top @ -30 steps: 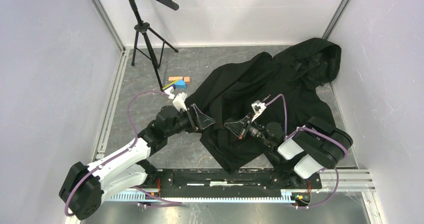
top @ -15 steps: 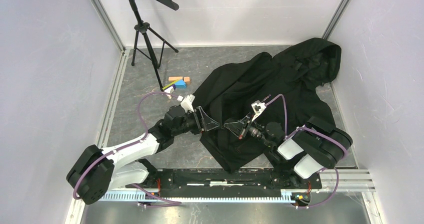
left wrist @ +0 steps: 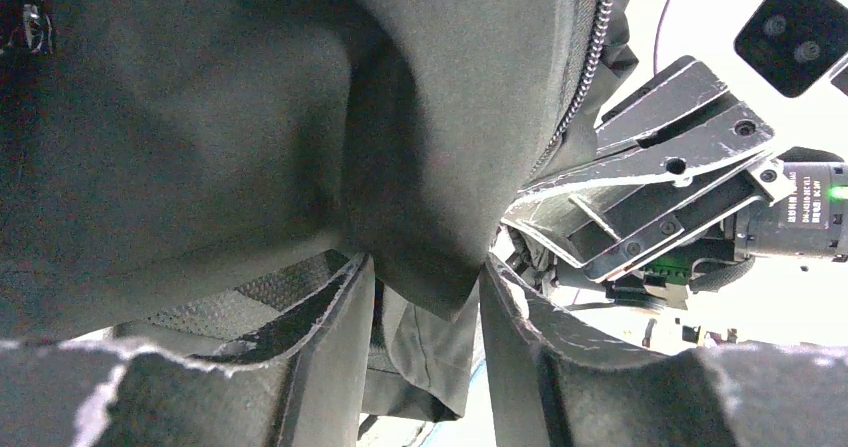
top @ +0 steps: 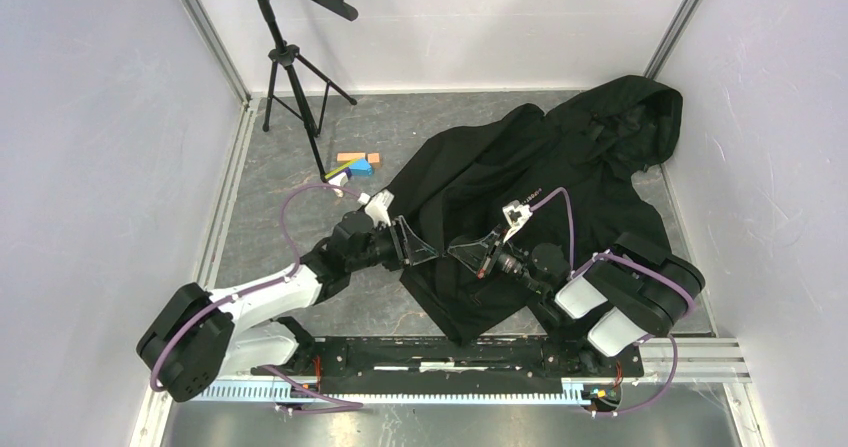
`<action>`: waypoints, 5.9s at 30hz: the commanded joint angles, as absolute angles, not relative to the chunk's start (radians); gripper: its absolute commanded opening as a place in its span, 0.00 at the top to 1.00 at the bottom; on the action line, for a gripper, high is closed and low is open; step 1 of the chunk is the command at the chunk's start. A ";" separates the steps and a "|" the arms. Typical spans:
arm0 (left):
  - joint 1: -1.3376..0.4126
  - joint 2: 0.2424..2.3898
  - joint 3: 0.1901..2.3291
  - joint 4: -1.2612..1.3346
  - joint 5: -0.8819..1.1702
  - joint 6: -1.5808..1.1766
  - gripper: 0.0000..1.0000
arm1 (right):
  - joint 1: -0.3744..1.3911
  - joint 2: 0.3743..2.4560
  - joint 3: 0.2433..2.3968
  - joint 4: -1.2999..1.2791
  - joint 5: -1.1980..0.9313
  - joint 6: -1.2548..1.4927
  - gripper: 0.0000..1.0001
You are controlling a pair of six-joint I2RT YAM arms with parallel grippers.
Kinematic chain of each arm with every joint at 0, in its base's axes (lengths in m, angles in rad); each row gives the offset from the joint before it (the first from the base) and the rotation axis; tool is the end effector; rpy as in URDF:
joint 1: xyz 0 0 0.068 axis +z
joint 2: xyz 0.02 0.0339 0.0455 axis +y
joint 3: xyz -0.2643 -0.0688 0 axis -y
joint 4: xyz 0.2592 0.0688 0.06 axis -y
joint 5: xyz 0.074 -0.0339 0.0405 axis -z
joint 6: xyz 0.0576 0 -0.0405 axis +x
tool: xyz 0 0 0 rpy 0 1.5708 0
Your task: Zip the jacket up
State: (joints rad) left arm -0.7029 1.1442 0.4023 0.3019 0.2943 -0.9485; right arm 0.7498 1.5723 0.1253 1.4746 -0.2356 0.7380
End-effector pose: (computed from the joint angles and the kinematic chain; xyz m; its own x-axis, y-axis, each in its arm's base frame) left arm 0.1869 -0.1802 0.1682 -0.8548 -0.2949 -0.4270 0.2133 0.5505 -0.8072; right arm 0.1679 0.1747 0.1316 -0.5458 0.3857 -0.7439 -0.6302 0.3962 0.6678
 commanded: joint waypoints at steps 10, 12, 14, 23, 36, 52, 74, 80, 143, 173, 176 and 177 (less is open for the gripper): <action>-0.713 1.195 0.461 0.330 0.335 -0.846 0.73 | 0.759 1.579 0.156 1.758 -0.234 0.736 1.00; -0.713 1.195 0.460 0.326 0.344 -0.829 0.89 | 0.761 1.577 0.157 1.746 -0.221 0.743 1.00; -0.713 1.189 0.465 0.294 0.346 -0.799 0.93 | 0.761 1.571 0.159 1.732 -0.214 0.752 0.99; -0.716 1.198 0.463 0.212 0.493 -0.669 0.98 | 0.784 1.521 0.179 1.633 -0.172 0.778 1.00; -0.716 0.975 0.385 0.110 0.455 -0.657 0.98 | 0.795 1.548 0.151 1.724 -0.131 0.913 1.00; -0.716 0.815 0.311 0.207 0.311 -0.854 0.35 | 0.848 1.603 0.101 1.846 -0.126 0.897 1.00; -0.716 1.081 0.309 0.459 0.385 -0.838 0.65 | 0.848 1.605 0.113 1.871 -0.125 0.920 1.00; -0.717 1.155 0.373 0.339 0.383 -0.803 0.98 | 0.848 1.601 0.118 1.857 -0.099 0.946 1.00; -0.732 1.188 0.282 0.456 0.558 -0.781 0.98 | 1.250 0.930 0.397 0.106 0.622 0.225 0.17; -0.732 1.191 0.270 0.492 0.557 -0.790 0.98 | 1.556 1.426 0.653 -0.014 0.957 0.535 0.50; -0.732 1.189 0.269 0.492 0.558 -0.790 0.98 | 1.556 1.432 0.635 0.025 0.964 0.531 0.50; -0.731 1.188 0.268 0.492 0.558 -0.790 0.98 | 1.556 1.440 0.635 0.029 0.971 0.526 0.51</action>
